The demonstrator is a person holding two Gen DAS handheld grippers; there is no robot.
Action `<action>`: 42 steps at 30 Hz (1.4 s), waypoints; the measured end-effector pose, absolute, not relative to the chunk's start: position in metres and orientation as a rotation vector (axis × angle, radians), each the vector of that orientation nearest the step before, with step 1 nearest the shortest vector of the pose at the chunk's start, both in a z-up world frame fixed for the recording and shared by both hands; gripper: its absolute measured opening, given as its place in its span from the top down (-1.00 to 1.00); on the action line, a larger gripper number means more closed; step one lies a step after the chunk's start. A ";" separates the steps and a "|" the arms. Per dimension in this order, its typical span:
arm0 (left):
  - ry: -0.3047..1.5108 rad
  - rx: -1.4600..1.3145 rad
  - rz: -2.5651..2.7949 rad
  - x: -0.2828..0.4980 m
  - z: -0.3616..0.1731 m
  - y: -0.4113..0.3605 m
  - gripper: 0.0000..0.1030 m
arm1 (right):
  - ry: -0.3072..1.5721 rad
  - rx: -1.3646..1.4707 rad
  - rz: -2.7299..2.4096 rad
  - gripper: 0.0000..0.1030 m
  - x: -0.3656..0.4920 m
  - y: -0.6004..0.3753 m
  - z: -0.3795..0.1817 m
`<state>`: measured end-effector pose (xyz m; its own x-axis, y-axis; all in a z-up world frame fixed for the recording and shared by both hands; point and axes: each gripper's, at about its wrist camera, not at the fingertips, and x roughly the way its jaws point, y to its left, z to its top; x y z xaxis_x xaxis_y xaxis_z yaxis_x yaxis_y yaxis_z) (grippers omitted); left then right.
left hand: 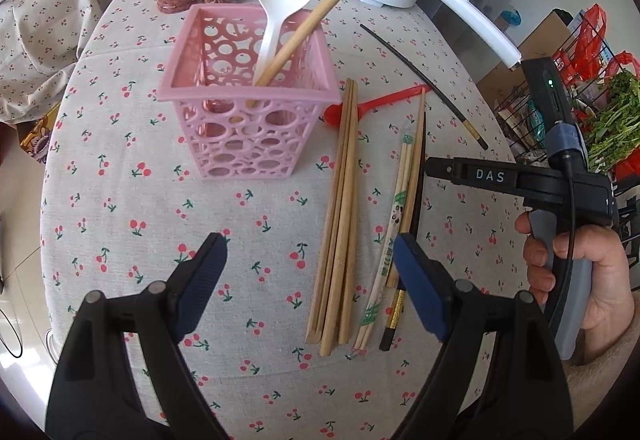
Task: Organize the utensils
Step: 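Grasp the black chopstick with right gripper while left gripper grasps a wooden chopstick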
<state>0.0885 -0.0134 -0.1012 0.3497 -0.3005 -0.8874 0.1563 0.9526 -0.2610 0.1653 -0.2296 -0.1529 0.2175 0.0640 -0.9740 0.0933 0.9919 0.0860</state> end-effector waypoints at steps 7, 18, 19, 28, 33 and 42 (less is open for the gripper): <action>1.170 -0.142 -0.303 0.086 -0.098 -0.009 -0.65 | 1.343 0.094 -0.033 -0.18 0.166 -0.212 -0.154; 1.150 -0.123 -0.341 0.076 -0.090 -0.015 -0.65 | 1.330 0.145 -0.014 0.86 0.161 -0.221 -0.150; 1.146 -0.110 -0.350 0.074 -0.089 -0.018 -0.65 | 1.328 0.176 -0.014 0.87 0.160 -0.229 -0.149; 1.174 -0.004 -0.472 0.074 -0.088 -0.076 -0.06 | 1.221 0.292 0.003 0.89 0.135 -0.286 -0.110; 1.175 0.056 -0.494 0.100 -0.097 -0.122 0.32 | 1.171 0.338 0.032 0.89 0.126 -0.307 -0.090; 1.201 0.070 -0.415 0.181 -0.118 -0.171 0.71 | 1.129 0.389 0.065 0.89 0.120 -0.327 -0.076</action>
